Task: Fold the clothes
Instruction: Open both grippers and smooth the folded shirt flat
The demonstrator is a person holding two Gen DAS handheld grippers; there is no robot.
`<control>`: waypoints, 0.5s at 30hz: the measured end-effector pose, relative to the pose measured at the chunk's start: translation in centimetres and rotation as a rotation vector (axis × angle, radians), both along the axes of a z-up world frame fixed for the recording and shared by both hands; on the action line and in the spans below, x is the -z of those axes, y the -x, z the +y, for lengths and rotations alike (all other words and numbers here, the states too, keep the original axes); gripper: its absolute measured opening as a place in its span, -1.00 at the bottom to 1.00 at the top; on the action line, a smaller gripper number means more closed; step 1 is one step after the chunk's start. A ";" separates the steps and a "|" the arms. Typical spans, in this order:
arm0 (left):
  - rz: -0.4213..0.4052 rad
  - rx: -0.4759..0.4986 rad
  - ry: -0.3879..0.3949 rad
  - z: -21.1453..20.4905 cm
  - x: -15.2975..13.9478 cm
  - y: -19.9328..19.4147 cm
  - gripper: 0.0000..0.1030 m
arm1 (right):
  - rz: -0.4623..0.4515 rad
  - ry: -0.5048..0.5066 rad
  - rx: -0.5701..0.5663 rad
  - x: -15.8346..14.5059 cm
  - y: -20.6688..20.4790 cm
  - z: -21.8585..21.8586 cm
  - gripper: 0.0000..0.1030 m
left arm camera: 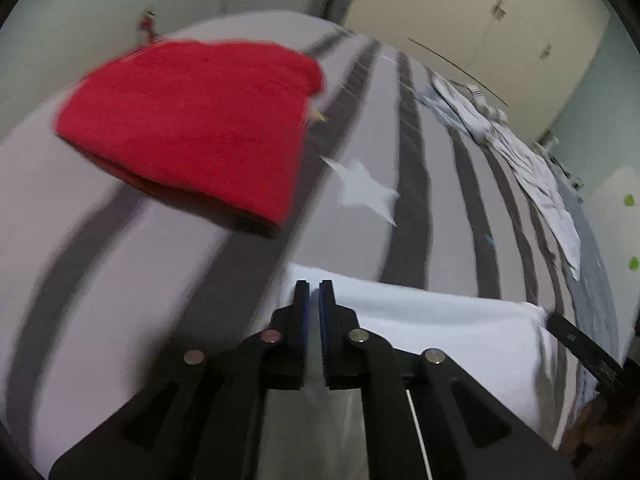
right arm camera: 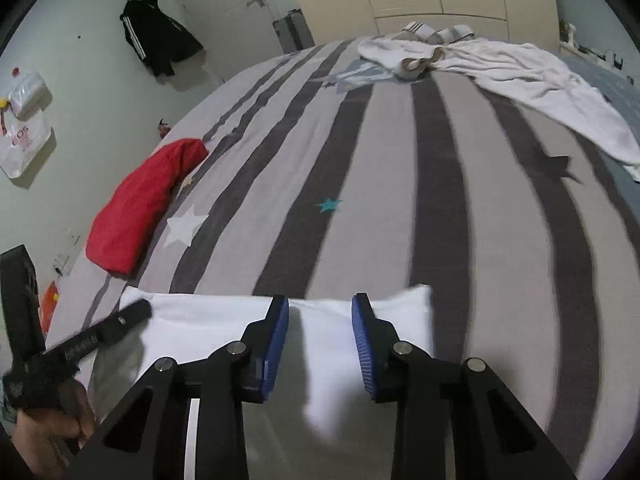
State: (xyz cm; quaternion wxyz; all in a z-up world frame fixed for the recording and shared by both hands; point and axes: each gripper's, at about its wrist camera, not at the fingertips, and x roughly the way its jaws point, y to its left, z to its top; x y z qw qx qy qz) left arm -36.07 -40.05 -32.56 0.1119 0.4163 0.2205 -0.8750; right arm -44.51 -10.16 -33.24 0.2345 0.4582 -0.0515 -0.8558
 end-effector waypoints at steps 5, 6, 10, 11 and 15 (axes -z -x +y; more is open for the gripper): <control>0.046 0.075 0.046 2.2 -3.3 -3.7 -0.89 | 0.060 -0.038 -0.019 -3.5 -3.3 2.8 -0.35; 0.054 0.115 0.060 3.9 -3.8 -4.5 -0.88 | 0.064 -0.045 -0.042 -4.0 -4.6 2.7 -0.35; 0.092 0.208 0.074 9.3 -4.5 -7.5 -0.82 | 0.090 -0.085 -0.118 -4.9 -10.2 1.0 -0.36; 0.076 0.215 0.076 10.2 -3.5 -7.7 -0.82 | 0.096 -0.090 -0.135 -4.8 -11.3 0.3 -0.35; 0.006 0.222 0.101 12.3 1.0 -8.0 -0.82 | 0.083 -0.138 -0.175 -1.6 -14.7 -1.4 -0.36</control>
